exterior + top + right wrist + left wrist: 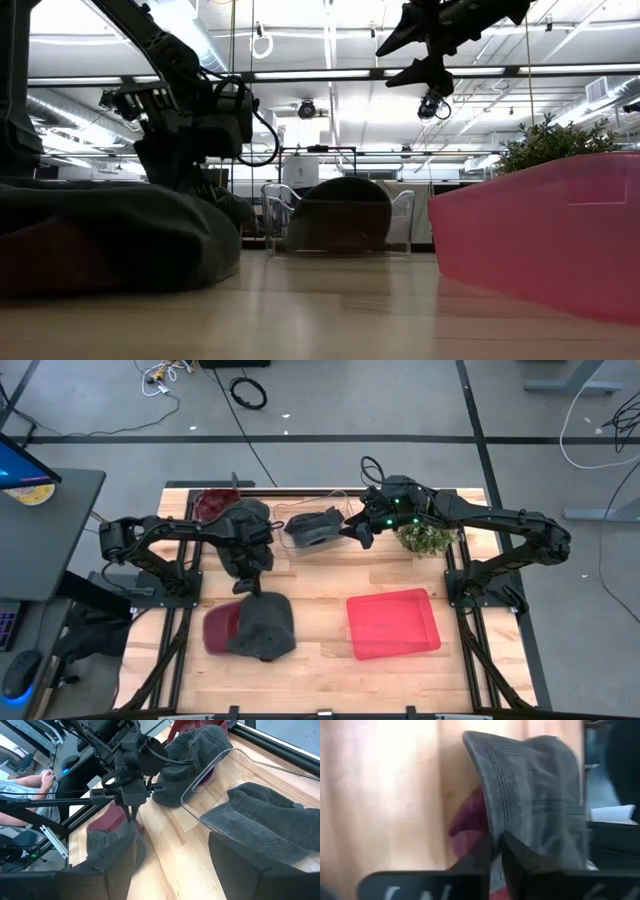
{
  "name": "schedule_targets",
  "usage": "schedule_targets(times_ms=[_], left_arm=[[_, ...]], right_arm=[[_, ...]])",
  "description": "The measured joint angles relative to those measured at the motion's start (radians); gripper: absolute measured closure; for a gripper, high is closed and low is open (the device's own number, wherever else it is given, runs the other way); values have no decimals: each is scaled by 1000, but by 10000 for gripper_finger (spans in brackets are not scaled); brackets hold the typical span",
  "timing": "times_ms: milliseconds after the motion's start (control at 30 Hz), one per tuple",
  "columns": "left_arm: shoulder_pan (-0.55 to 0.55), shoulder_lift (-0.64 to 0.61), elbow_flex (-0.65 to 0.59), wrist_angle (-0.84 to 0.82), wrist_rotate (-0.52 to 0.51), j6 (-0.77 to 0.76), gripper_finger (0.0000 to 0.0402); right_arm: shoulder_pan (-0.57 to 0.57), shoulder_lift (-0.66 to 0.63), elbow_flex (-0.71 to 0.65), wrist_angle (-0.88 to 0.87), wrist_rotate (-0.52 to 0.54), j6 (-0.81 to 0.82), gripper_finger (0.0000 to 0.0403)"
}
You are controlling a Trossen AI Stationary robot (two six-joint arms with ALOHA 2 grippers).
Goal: Pick & Place hat
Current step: Put the bottom black cap into the transparent bin
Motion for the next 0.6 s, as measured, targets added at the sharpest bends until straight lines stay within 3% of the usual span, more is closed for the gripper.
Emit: schedule_targets(times_ms=[233, 600], left_arm=[[0, 0, 105, -110, 18, 7, 389], [0, 0, 440, -442, 17, 120, 392]], right_arm=[[0, 0, 0, 0, 0, 0, 152], [0, 0, 0, 0, 0, -7, 152]])
